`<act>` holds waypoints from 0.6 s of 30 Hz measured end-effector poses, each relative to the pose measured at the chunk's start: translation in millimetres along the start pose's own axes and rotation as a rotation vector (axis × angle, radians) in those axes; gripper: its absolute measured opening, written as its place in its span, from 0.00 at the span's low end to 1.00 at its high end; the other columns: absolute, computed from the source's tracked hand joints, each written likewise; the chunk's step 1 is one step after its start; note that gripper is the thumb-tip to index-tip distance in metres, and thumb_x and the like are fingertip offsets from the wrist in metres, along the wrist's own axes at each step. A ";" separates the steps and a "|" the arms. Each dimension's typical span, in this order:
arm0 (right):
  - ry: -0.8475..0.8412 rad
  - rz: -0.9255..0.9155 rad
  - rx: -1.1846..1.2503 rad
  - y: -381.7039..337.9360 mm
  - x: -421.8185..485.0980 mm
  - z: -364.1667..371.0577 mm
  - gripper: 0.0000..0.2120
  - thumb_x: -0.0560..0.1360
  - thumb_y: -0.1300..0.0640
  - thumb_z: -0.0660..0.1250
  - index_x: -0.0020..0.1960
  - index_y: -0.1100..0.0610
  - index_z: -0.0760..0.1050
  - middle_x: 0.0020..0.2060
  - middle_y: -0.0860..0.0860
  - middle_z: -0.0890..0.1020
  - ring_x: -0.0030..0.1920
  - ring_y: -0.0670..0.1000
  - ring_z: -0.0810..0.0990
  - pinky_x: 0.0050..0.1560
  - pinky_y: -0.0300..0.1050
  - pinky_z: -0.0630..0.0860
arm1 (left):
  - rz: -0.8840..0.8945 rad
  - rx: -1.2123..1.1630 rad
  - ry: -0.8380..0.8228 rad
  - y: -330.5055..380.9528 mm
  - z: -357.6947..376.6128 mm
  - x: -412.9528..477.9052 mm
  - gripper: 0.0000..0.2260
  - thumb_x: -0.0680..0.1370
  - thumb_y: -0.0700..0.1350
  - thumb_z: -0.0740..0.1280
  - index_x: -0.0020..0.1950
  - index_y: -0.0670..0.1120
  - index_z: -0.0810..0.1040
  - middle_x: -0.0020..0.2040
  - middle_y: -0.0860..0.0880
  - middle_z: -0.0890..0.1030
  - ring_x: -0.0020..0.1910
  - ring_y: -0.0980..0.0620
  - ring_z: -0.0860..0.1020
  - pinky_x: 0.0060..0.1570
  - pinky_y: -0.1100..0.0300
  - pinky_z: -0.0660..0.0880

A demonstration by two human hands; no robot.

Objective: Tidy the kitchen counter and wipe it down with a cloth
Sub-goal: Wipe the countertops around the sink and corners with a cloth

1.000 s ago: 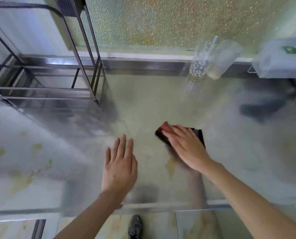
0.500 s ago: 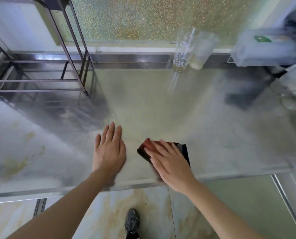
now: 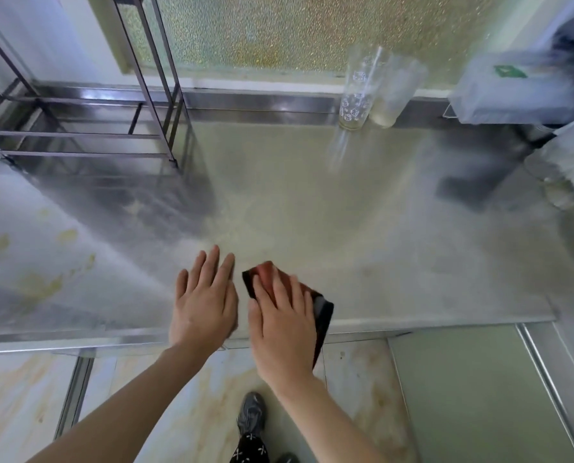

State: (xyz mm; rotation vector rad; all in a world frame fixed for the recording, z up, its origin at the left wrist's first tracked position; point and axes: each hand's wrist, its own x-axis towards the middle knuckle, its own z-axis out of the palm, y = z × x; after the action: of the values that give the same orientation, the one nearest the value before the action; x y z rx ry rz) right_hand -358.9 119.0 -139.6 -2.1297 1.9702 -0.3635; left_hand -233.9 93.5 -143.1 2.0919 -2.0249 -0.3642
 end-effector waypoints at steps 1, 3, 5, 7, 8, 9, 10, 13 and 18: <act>-0.040 -0.076 -0.006 4.6 3.7 -4.1 0.22 0.80 0.46 0.45 0.68 0.46 0.69 0.69 0.47 0.70 0.69 0.55 0.68 0.67 0.55 0.64 | 0.007 -0.009 -0.002 -0.7 0.4 -0.4 0.28 0.76 0.54 0.38 0.75 0.50 0.56 0.76 0.48 0.53 0.75 0.50 0.48 0.72 0.50 0.47; -0.092 -0.252 -0.118 38.2 13.8 -14.3 0.22 0.80 0.46 0.45 0.70 0.46 0.66 0.69 0.48 0.70 0.68 0.56 0.69 0.67 0.54 0.64 | 0.030 -0.039 -0.003 -5.0 -1.0 -2.6 0.28 0.76 0.54 0.39 0.74 0.49 0.57 0.76 0.48 0.54 0.75 0.50 0.49 0.72 0.50 0.48; -0.083 -0.263 -0.246 86.1 25.9 -25.7 0.23 0.80 0.46 0.43 0.73 0.46 0.60 0.70 0.50 0.68 0.69 0.59 0.66 0.68 0.55 0.63 | 0.058 -0.019 -0.002 -16.9 -5.0 -10.6 0.25 0.79 0.53 0.40 0.75 0.49 0.56 0.76 0.47 0.54 0.75 0.49 0.49 0.72 0.51 0.48; -0.026 -0.089 -0.299 120.3 36.5 -35.4 0.24 0.80 0.46 0.41 0.73 0.50 0.60 0.71 0.54 0.68 0.70 0.62 0.65 0.66 0.59 0.64 | 0.049 0.028 0.005 -37.7 -11.7 -24.3 0.23 0.80 0.52 0.43 0.75 0.51 0.55 0.77 0.49 0.52 0.75 0.51 0.47 0.72 0.53 0.44; 0.001 0.008 -0.288 124.6 38.8 -35.8 0.25 0.80 0.47 0.42 0.73 0.52 0.62 0.70 0.56 0.68 0.69 0.63 0.65 0.65 0.60 0.65 | 0.036 0.045 0.006 -49.9 -15.2 -32.0 0.23 0.80 0.53 0.43 0.75 0.51 0.54 0.77 0.50 0.50 0.75 0.51 0.46 0.72 0.54 0.43; 0.029 0.090 -0.264 119.5 39.4 -32.1 0.26 0.79 0.47 0.42 0.72 0.55 0.63 0.70 0.59 0.68 0.69 0.63 0.65 0.65 0.60 0.65 | 0.028 0.055 0.003 -61.6 -18.7 -38.9 0.23 0.80 0.53 0.42 0.75 0.52 0.54 0.76 0.51 0.49 0.75 0.52 0.45 0.72 0.55 0.42; 0.052 0.145 -0.228 105.9 38.4 -26.2 0.26 0.79 0.48 0.42 0.71 0.57 0.64 0.70 0.61 0.67 0.69 0.64 0.64 0.66 0.61 0.65 | 0.023 0.064 -0.007 -71.6 -20.9 -44.6 0.23 0.80 0.54 0.41 0.75 0.53 0.53 0.76 0.53 0.47 0.75 0.52 0.45 0.72 0.55 0.42; 0.071 0.096 -0.148 40.5 23.9 -4.5 0.25 0.79 0.50 0.45 0.71 0.58 0.65 0.70 0.62 0.66 0.70 0.62 0.64 0.68 0.59 0.64 | 0.020 0.120 -0.031 -88.9 -19.0 -50.8 0.23 0.80 0.56 0.41 0.75 0.54 0.50 0.76 0.52 0.49 0.75 0.52 0.47 0.72 0.53 0.44; 0.014 -0.151 -0.072 -73.7 16.1 33.7 0.22 0.78 0.54 0.51 0.71 0.54 0.66 0.71 0.54 0.67 0.70 0.58 0.65 0.69 0.55 0.63 | 0.037 0.149 -0.037 -91.2 -22.2 -45.9 0.22 0.80 0.53 0.46 0.74 0.50 0.57 0.74 0.47 0.60 0.73 0.48 0.58 0.67 0.45 0.56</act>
State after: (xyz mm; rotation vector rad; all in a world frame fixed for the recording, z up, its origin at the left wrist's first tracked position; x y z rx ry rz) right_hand -277.3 108.5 -147.2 -2.3337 1.8618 -0.3380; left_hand -141.6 142.1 -149.3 2.1433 -2.1707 -0.2548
